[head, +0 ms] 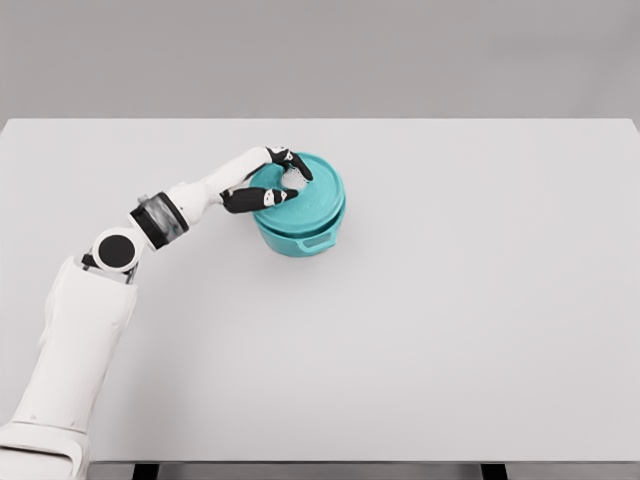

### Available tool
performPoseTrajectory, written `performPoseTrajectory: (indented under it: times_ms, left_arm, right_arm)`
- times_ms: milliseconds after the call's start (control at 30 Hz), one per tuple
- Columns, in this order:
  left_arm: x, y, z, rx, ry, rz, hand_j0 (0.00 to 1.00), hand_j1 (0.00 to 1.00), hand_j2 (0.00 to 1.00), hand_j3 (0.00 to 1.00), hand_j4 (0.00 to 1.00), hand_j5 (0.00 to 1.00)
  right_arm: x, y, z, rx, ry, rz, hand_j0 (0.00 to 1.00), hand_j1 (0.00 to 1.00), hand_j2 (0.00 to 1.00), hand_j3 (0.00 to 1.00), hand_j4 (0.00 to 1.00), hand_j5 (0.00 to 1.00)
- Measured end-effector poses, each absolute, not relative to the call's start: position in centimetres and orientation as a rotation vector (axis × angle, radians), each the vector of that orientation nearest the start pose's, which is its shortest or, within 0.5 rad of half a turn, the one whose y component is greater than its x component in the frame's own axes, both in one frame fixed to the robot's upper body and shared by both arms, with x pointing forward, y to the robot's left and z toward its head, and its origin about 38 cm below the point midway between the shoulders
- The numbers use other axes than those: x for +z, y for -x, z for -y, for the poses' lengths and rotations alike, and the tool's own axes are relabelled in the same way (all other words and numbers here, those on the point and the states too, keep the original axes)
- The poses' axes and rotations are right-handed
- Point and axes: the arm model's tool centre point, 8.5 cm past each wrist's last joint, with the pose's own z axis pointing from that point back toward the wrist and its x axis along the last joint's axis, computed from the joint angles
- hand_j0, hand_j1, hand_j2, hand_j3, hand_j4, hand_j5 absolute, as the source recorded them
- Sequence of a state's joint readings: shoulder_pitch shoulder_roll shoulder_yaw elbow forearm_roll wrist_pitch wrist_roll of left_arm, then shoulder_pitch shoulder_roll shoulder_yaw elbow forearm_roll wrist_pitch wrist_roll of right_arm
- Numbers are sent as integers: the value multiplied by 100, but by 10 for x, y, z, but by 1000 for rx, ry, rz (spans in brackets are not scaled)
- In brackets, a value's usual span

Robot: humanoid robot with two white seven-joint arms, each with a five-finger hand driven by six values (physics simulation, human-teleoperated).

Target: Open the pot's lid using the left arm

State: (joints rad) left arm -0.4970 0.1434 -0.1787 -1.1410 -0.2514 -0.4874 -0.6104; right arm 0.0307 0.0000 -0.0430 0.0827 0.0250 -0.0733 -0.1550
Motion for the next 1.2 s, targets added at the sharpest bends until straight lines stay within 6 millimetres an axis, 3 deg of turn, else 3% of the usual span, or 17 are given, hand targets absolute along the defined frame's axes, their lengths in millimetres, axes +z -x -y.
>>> performPoseTrajectory:
  times_ms: [300, 733, 1033, 1200]
  left_arm:
    - [145, -470, -193, -1211, 88, 1786, 49, 49, 49, 49, 49, 49]
    - [145, -467, -230, -1176, 44, 1772, 49, 49, 49, 49, 49, 49]
    - [136, -460, -263, -1121, -4, 1742, 49, 49, 49, 49, 49, 49]
    - [122, -449, -286, -1065, -20, 1711, 49, 49, 49, 49, 49, 49]
  right_arm:
    - [-257, 41, 283, -17, 240, -41, 100, 100, 100, 100, 100, 100]
    - [-257, 41, 283, -17, 240, -41, 100, 100, 100, 100, 100, 100]
    - [-257, 41, 283, -17, 240, -41, 100, 100, 100, 100, 100, 100]
    - [-257, 41, 283, -17, 240, -41, 100, 100, 100, 100, 100, 100]
